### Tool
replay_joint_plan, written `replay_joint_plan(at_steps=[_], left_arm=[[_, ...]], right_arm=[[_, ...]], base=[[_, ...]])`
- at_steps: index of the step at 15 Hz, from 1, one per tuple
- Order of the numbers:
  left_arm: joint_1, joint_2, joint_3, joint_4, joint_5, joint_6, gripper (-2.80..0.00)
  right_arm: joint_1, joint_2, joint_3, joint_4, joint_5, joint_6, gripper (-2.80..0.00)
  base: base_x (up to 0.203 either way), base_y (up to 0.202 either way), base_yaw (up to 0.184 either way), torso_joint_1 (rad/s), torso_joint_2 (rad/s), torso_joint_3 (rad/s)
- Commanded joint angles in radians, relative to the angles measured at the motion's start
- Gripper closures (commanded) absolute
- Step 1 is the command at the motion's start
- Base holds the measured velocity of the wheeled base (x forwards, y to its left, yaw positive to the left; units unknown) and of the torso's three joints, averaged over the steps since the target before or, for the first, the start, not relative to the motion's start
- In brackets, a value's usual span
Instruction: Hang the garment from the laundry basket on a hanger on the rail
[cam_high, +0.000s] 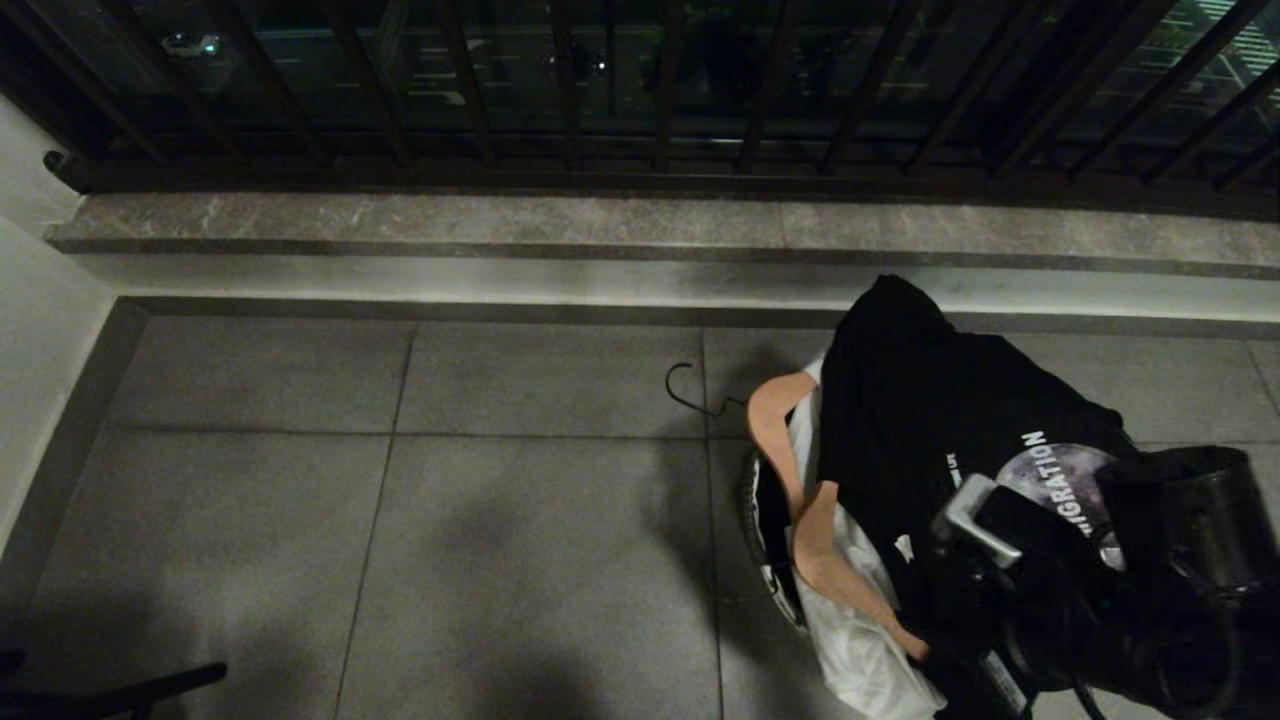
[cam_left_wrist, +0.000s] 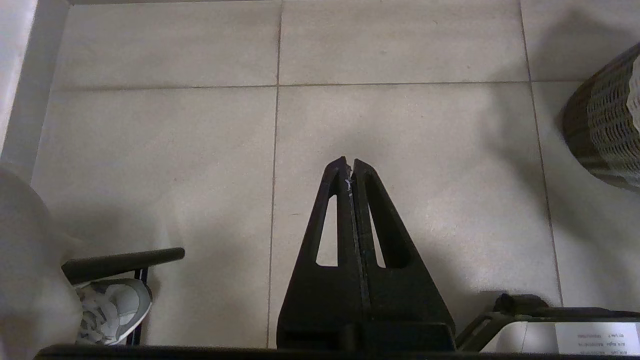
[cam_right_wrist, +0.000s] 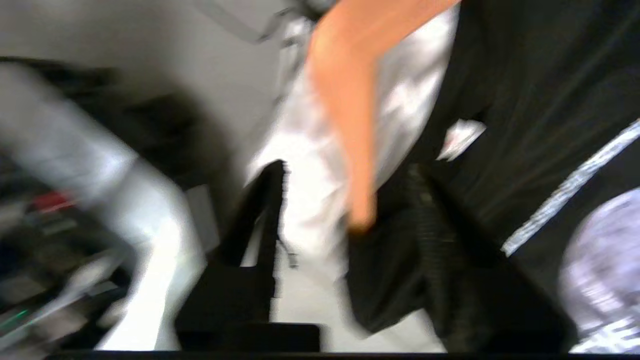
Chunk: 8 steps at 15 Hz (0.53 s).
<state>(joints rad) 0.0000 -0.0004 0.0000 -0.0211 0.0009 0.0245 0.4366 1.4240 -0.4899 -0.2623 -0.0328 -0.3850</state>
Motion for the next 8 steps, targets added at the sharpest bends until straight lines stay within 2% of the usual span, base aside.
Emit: replay_joint_plan(at_steps=[1, 8], left_arm=[[0.000, 0.000, 0.008, 0.000, -0.001, 0.000, 0.00], [0.000, 0.000, 0.008, -0.002, -0.001, 0.002, 0.00]], right_arm=[[0.063, 0.117, 0.011, -0.063, -0.113, -0.011, -2.80], [0.091, 0.350, 0.122, -0.386, -0.181, -0.057, -2.80]], base=[[0.000, 0.000, 0.000, 0.000, 0.00, 0.000], [0.000, 0.000, 0.000, 0.000, 0.00, 0.000]])
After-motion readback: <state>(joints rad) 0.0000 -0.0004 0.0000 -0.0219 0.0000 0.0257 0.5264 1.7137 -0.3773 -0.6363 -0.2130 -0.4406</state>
